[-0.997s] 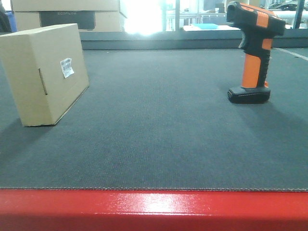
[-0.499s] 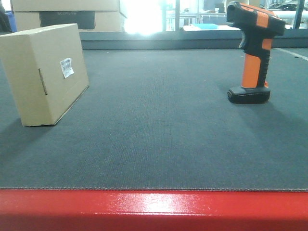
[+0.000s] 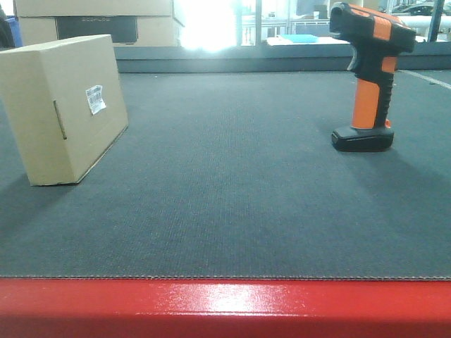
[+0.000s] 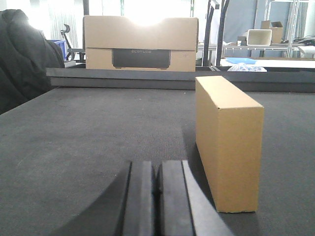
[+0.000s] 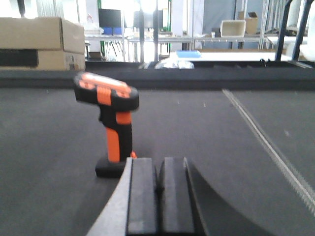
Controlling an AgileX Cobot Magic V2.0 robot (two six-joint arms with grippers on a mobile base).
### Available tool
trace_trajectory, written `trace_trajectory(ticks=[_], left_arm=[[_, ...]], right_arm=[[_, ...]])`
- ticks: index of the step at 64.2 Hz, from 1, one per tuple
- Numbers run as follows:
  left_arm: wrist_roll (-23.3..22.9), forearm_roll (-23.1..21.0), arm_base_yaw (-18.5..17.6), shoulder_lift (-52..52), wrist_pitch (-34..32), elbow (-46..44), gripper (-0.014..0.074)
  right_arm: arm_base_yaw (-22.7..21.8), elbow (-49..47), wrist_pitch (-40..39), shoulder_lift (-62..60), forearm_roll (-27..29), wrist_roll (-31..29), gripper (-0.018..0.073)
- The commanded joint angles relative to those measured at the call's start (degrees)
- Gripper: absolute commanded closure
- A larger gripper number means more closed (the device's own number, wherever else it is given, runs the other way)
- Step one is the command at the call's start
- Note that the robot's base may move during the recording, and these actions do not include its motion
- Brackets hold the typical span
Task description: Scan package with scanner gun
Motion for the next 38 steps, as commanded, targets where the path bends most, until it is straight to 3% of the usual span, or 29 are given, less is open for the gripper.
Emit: trace_trajectory(ticks=[1,14,23,38], left_arm=[[-0.09,0.17,-0.10,-0.30,-0.99,-0.15,0.0707],[-0.09,0.17,-0.10,-0.30,-0.99,-0.15,0.0707],[-0.09,0.17,-0.10,-0.30,-0.99,-0.15,0.0707],[-0.09,0.17,-0.10,-0.30,-0.99,-0.15,0.0707]], right_arm=[[-0.53,2.72,-2.71,-0.39,-0.75,0.69,0.0713],[-0.84,6.43,-6.76,-0.39,-0.75,0.69,0.0713],[-0.99,6.43,-5.06,-0.39,-3.25,0.44,0.0713],[-3.66,6.43,-4.18,-0.39,-1.13,0.21,0.0713]])
